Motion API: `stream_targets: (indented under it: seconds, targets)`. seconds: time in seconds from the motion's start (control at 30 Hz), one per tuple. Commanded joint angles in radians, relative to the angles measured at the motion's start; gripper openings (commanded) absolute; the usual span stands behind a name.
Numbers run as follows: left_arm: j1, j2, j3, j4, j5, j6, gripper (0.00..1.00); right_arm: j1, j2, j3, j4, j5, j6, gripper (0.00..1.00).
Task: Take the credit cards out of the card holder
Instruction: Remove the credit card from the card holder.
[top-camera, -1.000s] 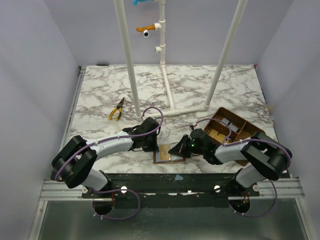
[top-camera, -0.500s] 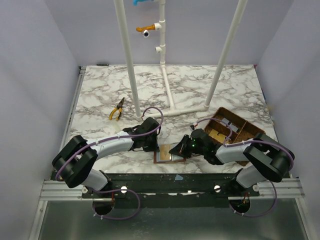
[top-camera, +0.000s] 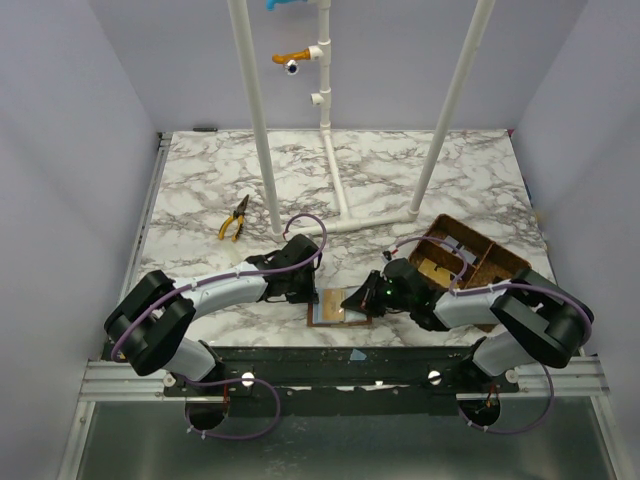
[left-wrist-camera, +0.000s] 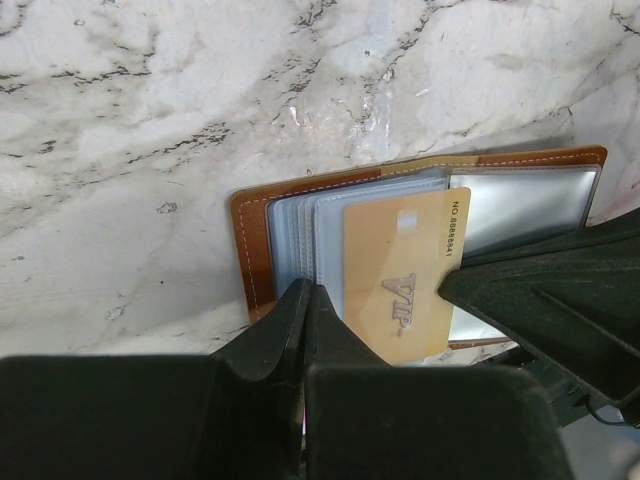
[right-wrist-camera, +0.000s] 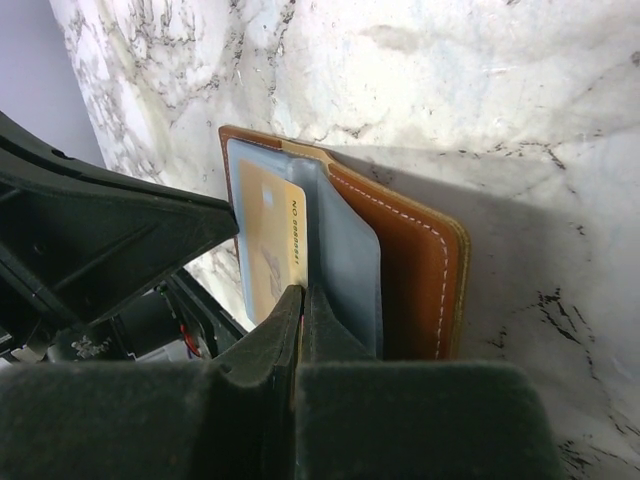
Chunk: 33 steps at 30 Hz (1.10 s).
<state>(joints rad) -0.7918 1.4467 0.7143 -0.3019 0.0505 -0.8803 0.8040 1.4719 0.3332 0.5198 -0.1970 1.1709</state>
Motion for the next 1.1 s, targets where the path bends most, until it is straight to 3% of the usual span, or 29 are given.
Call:
stream_targets:
  seconds: [0.0, 1.07]
  targets:
    - [0.006, 0.038, -0.032, -0.128, -0.104, 0.025, 0.00, -0.002, -0.016, -0.026, -0.055, 0.036, -0.026, 0.01]
    - [0.006, 0.011, -0.025, -0.135, -0.110, 0.019, 0.00, -0.002, -0.198, -0.003, -0.292, 0.121, -0.063, 0.01]
